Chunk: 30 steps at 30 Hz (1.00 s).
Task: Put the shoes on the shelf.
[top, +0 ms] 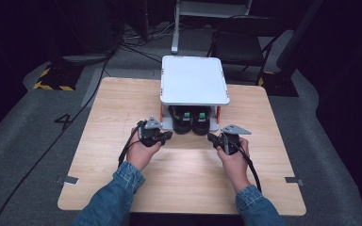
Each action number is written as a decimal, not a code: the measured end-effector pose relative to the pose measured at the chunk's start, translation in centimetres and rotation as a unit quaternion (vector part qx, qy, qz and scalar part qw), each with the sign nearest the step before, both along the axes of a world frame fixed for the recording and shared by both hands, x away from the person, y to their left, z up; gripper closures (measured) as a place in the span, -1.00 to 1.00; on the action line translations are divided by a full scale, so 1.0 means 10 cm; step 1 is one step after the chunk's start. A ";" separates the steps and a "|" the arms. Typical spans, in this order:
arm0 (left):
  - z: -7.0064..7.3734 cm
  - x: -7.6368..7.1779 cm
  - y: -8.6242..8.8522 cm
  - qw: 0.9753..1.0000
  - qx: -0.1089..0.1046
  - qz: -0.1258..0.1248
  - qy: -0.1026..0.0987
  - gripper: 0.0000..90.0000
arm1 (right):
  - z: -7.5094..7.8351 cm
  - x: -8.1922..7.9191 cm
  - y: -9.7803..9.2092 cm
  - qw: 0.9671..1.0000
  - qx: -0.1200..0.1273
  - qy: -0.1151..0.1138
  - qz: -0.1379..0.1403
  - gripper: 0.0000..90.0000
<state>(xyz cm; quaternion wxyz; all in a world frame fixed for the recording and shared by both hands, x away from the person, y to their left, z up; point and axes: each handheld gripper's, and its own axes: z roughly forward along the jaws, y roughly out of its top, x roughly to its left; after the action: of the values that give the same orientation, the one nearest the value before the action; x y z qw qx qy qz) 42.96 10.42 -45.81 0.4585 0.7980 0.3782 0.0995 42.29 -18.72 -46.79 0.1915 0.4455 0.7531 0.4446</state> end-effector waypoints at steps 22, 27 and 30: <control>-0.34 0.41 -0.42 0.998 0.045 0.039 -0.037 0.99 | -0.20 0.39 0.15 0.999 -0.028 0.008 -0.041 1.00; -0.39 0.53 -0.40 0.996 0.039 0.064 -0.039 0.98 | -0.18 0.55 0.24 0.998 -0.035 0.007 -0.047 1.00; -0.40 0.63 -0.39 0.996 0.038 0.073 -0.042 0.98 | -0.16 0.65 0.28 0.997 -0.049 0.006 -0.052 1.00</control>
<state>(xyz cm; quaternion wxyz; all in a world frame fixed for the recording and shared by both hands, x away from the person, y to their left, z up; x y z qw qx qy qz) 49.21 6.56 -49.82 0.4347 0.7804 0.4115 0.1807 48.79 -15.88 -48.35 0.2315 0.4767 0.7510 0.3938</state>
